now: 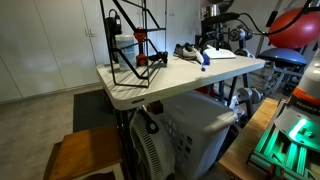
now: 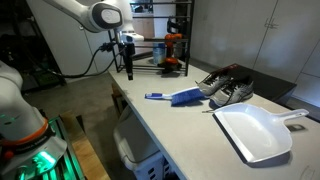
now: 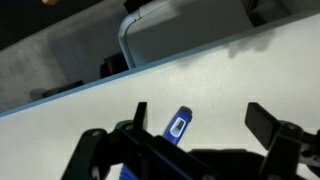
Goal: Put the brush upright
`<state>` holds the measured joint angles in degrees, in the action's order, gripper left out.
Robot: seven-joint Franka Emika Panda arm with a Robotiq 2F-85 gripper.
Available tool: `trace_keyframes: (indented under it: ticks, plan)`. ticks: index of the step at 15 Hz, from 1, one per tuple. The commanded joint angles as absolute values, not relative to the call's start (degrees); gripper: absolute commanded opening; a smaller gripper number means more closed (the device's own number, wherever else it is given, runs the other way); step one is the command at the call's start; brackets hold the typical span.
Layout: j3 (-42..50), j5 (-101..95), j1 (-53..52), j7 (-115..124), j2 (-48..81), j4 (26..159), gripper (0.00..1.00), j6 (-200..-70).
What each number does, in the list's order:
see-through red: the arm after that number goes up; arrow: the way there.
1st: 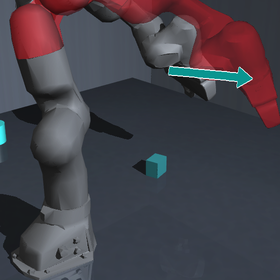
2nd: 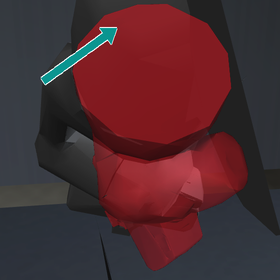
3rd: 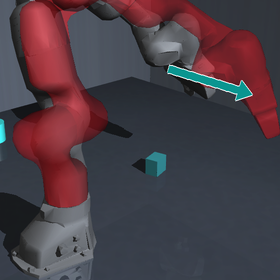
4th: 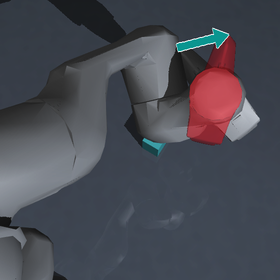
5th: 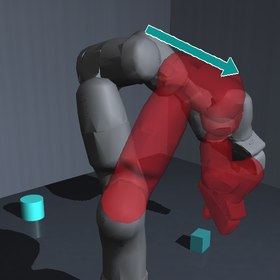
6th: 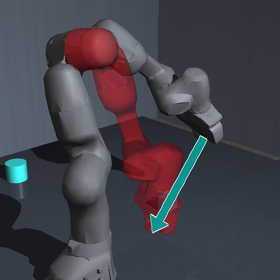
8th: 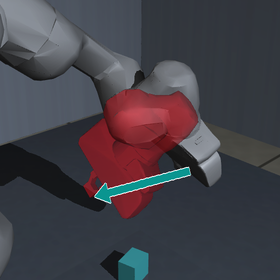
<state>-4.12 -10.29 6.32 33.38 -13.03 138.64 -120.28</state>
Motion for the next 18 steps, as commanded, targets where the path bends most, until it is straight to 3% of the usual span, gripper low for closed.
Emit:
trace_keyframes:
  ticks: [1, 18]
  plan:
    - [-4.04, -13.8, 7.03, 42.87, -6.53, 134.57, 1.0, -121.79]
    - [2.44, -15.26, 5.21, 47.8, 7.41, 124.17, 1.0, -121.52]
